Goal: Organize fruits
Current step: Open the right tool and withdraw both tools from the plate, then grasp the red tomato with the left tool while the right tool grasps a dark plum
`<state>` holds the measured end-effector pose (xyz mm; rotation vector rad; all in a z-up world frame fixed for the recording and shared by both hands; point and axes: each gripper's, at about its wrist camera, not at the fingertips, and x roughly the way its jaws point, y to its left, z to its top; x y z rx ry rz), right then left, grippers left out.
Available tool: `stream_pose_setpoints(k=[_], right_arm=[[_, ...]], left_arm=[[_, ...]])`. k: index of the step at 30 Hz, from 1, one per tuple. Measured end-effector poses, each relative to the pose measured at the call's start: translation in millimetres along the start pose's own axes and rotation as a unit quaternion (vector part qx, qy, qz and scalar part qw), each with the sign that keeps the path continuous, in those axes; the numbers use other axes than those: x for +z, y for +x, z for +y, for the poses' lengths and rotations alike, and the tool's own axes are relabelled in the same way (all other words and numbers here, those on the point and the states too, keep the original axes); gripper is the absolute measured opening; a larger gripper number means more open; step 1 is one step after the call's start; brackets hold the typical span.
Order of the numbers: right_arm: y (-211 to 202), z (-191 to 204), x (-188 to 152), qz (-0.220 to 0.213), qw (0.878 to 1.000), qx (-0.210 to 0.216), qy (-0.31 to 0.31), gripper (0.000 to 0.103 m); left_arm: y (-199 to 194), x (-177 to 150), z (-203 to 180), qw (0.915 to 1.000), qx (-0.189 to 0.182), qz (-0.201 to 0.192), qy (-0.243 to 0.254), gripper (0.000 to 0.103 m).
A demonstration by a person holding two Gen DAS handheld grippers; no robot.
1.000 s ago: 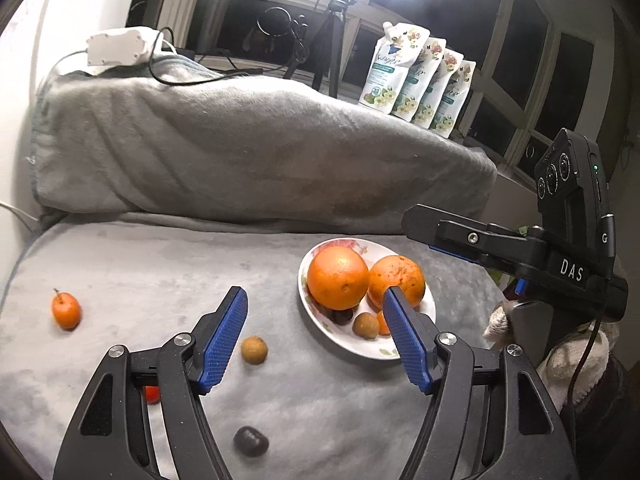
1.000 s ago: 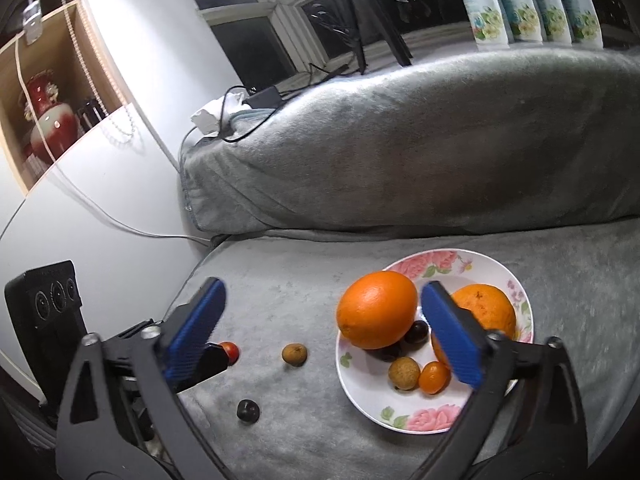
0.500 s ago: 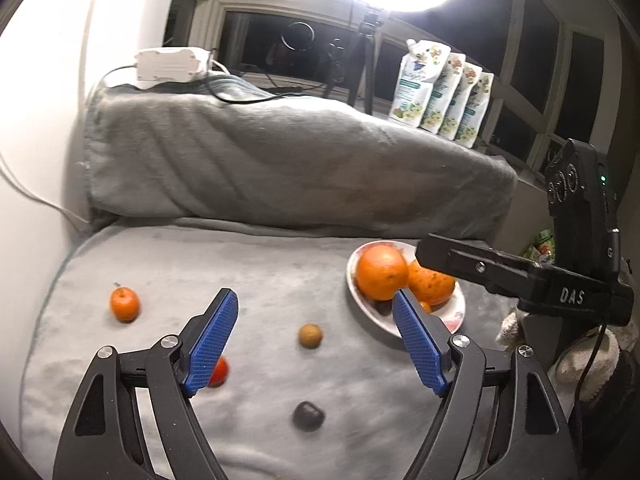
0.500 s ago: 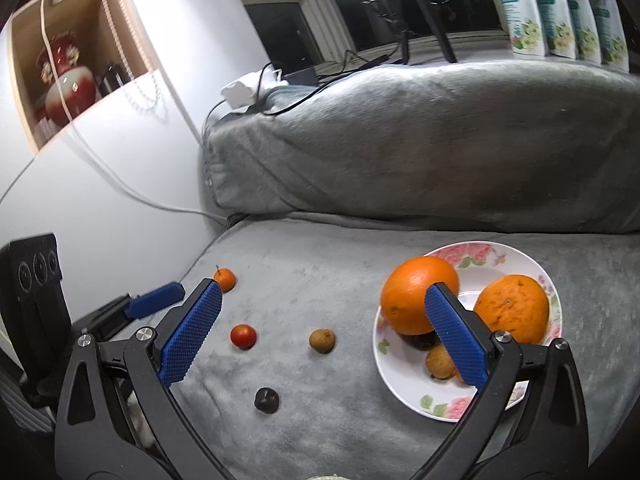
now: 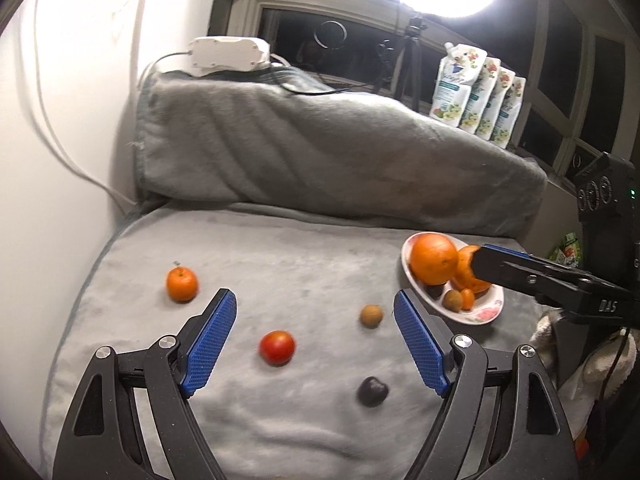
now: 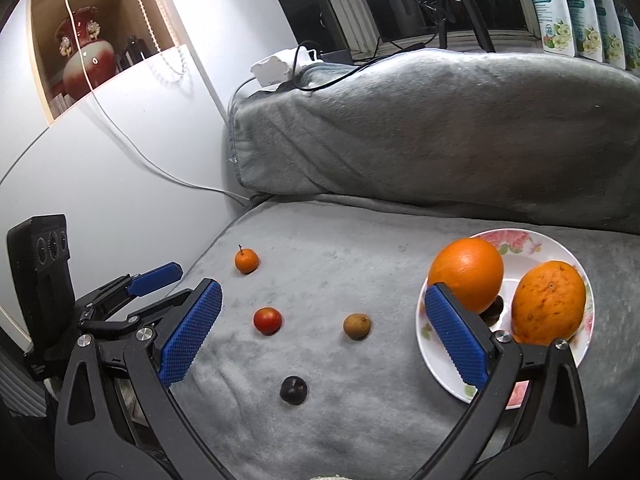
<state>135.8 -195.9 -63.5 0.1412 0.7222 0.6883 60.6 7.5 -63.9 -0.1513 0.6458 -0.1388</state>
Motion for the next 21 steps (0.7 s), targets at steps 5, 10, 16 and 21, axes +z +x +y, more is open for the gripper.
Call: stream_pose_setpoints(k=[5,10,16,21], right_arm=[[2,6,-6,-0.002,1.000,0.007,-0.014,0.103],[5,13,-15,0.000,1.000,0.007,-0.029,0.103],[15,23,-30,0.018,0.999,-0.005,-0.051,0.103],[26,32,-43,0.042,0.997,-0.004,-0.071,0.103]], left_arm=[[-1,-7,26,0.9996,0.017,0.005,-0.023,0.081],[-5,-18,51,0.9986,0.037,0.007,-0.037,0.081],[-4,-30,74,0.9971,0.051,0.019,-0.054,0.081],[-1,-36,83,0.9963,0.050,0.026,-0.066,0.080]])
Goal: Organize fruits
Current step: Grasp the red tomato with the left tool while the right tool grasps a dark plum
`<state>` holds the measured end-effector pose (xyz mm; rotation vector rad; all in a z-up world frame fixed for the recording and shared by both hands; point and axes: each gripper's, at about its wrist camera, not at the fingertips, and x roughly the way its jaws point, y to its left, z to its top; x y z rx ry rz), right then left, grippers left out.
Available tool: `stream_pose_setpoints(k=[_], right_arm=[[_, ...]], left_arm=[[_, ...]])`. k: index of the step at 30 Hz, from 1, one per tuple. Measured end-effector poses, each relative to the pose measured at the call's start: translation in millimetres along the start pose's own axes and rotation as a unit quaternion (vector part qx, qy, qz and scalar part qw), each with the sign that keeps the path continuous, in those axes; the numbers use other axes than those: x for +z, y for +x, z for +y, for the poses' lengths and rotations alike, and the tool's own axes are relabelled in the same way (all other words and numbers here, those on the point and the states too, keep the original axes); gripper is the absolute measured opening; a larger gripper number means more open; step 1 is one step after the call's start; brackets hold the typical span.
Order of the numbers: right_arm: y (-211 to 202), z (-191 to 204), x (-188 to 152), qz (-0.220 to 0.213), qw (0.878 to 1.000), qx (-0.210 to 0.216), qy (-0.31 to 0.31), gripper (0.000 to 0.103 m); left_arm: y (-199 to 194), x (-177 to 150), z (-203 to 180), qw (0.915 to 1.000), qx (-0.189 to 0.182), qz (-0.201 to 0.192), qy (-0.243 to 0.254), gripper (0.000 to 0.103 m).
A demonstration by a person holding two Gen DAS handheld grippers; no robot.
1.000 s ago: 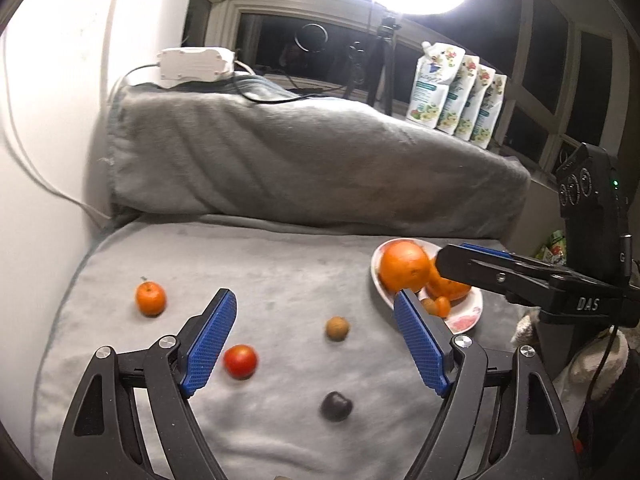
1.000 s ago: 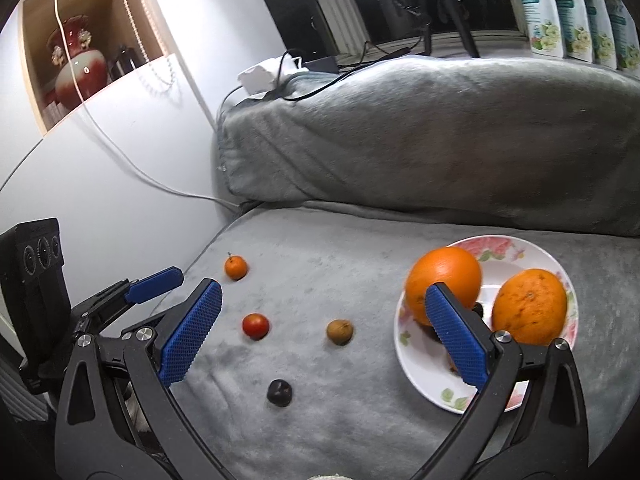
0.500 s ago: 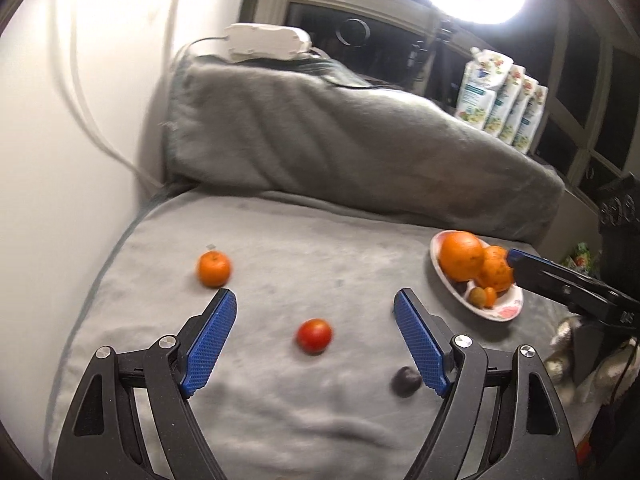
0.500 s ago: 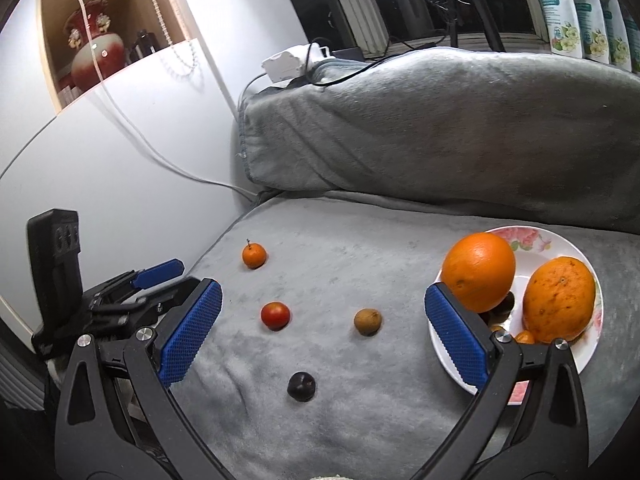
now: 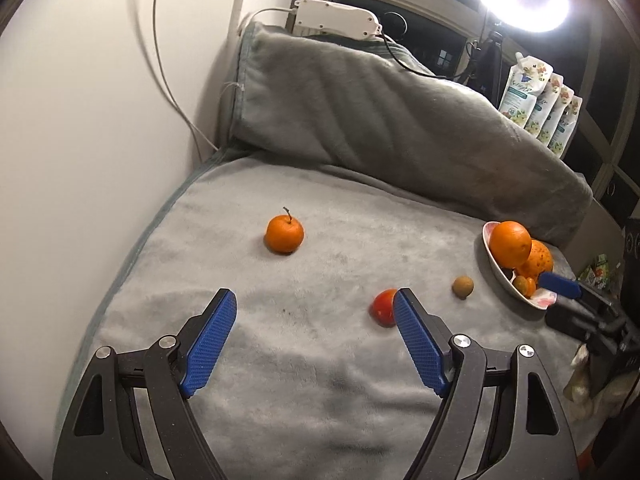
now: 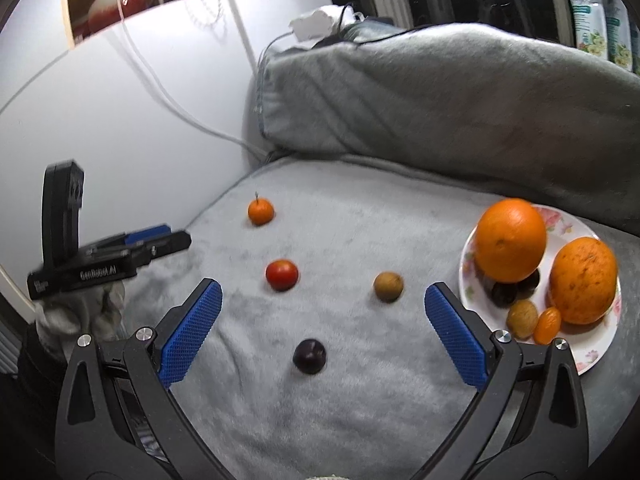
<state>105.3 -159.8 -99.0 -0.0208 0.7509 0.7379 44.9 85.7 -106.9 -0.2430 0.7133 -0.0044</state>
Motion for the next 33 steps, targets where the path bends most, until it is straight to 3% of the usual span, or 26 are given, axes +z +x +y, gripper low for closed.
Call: stream_pose_setpoints(k=[2,8,12,16,18,25,27,33], right_arm=[[3,3,-4,0.004,1.000,-0.005,-0.006,0.103],[14,12,-18,0.029,0.999,-0.011,-0.029,0.088],[22,16,-25,0.048,0.998,-0.006,-0.039,0.073],[31,14,-31,0.065,0.997,0.003,-0.033,0.064],[36,14,-35,0.075,0.997,0.008,-0.029,0.054],[46,11,-39,0.092,0.995,0.009,-0.022,0.051],[47,11,-38,0.096,0.995,0.011,-0.021,0.043],[49,13,-39,0.100,0.995,0.011,-0.024,0.042]], left_arm=[[2,-1,1,1.0000,-0.005,0.003,-0.001,0.080],[12,-2,-6,0.9993,-0.033,0.020,0.000,0.068],[23,-3,-13,0.9977,-0.057,0.037,-0.003,0.054],[32,-4,-25,0.9959,-0.075,0.050,0.008,0.047],[39,-5,-32,0.9953,-0.077,0.057,0.017,0.042],[62,-8,-48,0.9936,-0.069,0.077,0.047,0.040],[68,-9,-53,0.9928,-0.066,0.082,0.056,0.039],[82,-11,-57,0.9920,-0.055,0.093,0.066,0.038]])
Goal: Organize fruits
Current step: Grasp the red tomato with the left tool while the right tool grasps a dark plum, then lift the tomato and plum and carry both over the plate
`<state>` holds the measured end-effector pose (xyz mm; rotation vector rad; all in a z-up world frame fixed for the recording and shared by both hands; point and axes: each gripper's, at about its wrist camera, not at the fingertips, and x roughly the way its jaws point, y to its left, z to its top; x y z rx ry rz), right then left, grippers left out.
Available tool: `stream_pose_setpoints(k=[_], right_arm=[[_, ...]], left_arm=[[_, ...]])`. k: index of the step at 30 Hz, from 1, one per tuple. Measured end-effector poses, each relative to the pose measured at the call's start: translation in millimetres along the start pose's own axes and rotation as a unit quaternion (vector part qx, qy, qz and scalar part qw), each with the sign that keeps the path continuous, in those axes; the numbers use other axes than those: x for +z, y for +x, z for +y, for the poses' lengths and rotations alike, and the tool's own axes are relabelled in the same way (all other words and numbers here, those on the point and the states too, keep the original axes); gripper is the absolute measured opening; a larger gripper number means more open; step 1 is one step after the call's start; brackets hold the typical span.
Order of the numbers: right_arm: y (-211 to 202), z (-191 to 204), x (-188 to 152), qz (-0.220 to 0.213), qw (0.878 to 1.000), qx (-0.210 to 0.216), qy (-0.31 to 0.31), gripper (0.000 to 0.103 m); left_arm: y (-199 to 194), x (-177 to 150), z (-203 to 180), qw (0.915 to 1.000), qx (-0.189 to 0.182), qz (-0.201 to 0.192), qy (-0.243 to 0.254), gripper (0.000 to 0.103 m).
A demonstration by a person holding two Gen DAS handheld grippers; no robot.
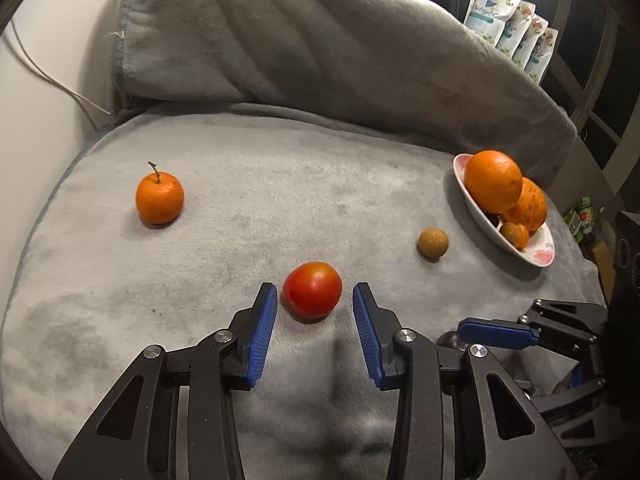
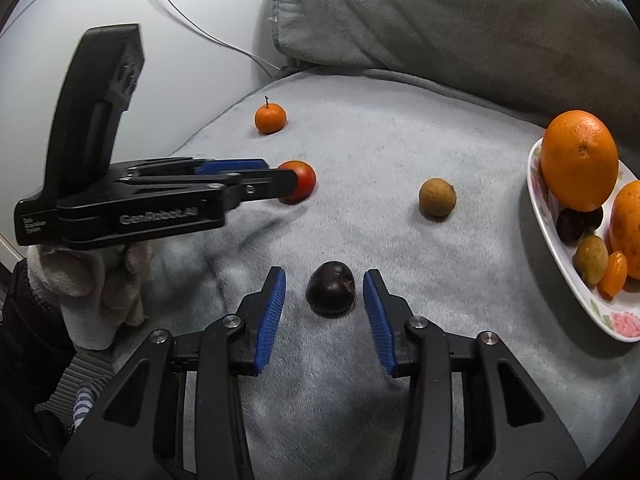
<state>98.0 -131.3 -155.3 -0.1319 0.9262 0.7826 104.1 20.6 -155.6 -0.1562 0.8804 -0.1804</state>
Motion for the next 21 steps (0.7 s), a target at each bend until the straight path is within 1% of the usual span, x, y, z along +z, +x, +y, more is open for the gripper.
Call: stream_pose_setpoints(k=[3,4,6,8,10,14,21], right_arm=[[1.5,1.5,0.1,0.003,1.000,-0.001,-0.002,0.041],[2.3,1.4,-0.1,0.004,1.000,-0.001,-0.002,0.041],[4.2,1.1,-0.6,0.007,1.000,-0.001,-0.003,0.037],[5.8,0.8,-0.9,0.009,1.000,-0.003,-0.004,0.036],[7.9,0.6,-0.3,0.010,1.000,-0.005,-0.004,0.034],[7.4,-1.5,-1.5,0.009,1.000,-0.007,0.001,0.027],[7.0,-2.3,-2.2,0.006,1.000,-0.008,0.000,0.026]], left_arm=[[4.6,0.5,0.9,1.0000,0.002,0.005,-0.001,0.038],[5.8,1.0,1.2,1.0000,0.002,0.006,-0.001,0.036],[7.9,1.8,1.4,1.0000,0.003,0.008,-0.001,0.033],[10.2,2.4,1.2,0.9999,0.001,0.010,-0.001,0.032],[10.7,3.1,0.6,1.0000,0.002,0.010,0.001,0.032],[11.1,3.8,-0.1,1.0000,0.003,0.008,0.002,0.031],[9.6,2.9,0.9,1.0000,0.002,0.004,-0.001,0.031]])
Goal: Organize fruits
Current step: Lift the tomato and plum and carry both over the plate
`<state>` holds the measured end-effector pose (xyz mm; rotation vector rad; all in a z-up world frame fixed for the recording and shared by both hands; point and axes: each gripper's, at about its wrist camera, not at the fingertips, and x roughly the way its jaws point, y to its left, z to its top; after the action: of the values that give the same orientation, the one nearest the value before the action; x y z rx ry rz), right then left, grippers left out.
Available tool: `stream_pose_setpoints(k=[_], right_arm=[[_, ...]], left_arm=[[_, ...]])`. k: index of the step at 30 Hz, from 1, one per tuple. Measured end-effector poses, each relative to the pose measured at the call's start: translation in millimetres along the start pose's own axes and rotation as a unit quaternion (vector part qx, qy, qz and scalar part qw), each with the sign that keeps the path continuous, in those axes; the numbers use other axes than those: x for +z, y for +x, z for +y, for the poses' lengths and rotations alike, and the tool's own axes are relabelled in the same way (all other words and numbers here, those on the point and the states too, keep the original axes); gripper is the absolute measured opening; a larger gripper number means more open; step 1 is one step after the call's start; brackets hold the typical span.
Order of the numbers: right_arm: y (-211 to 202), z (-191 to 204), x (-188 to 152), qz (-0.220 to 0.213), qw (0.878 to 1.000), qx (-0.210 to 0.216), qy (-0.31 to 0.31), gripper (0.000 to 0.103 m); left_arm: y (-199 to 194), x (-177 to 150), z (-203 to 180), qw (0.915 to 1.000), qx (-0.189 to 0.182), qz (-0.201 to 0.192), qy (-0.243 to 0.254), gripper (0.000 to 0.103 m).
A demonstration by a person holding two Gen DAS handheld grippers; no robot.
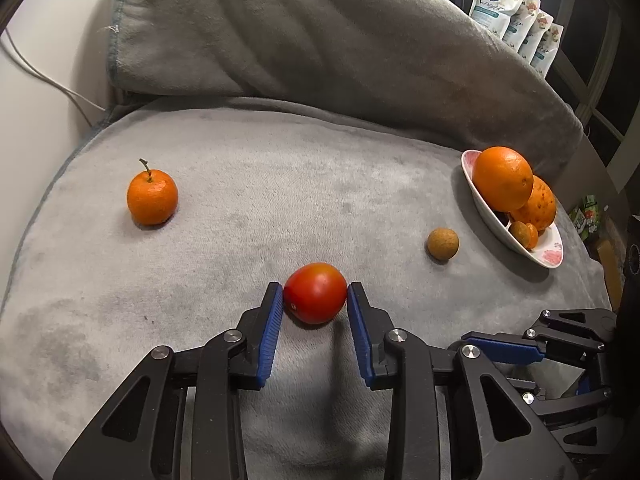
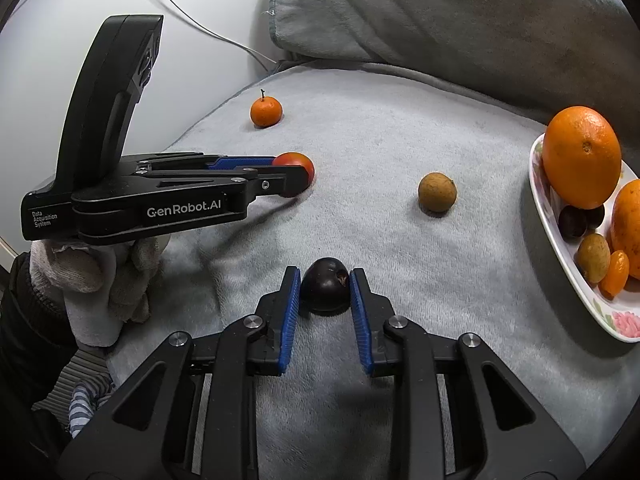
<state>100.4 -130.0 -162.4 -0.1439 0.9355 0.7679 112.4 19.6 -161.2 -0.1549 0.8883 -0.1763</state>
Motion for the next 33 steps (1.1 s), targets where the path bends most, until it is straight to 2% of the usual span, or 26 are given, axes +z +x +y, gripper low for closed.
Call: stream_pose_setpoints(k=[11,33], right_arm=[[-24,-4,-1,-0.027,1.000,-0.009,0.006,0.026],[-99,-55,-9,-0.100,0.992,-0.062,0.047,0.026]], left_arm=[[-18,1,-13,0.9997,-0.014,-0.018,0.006,0.031],[-37,10,-96,0.9942,-0.071,-0.038,0.072,0.031]])
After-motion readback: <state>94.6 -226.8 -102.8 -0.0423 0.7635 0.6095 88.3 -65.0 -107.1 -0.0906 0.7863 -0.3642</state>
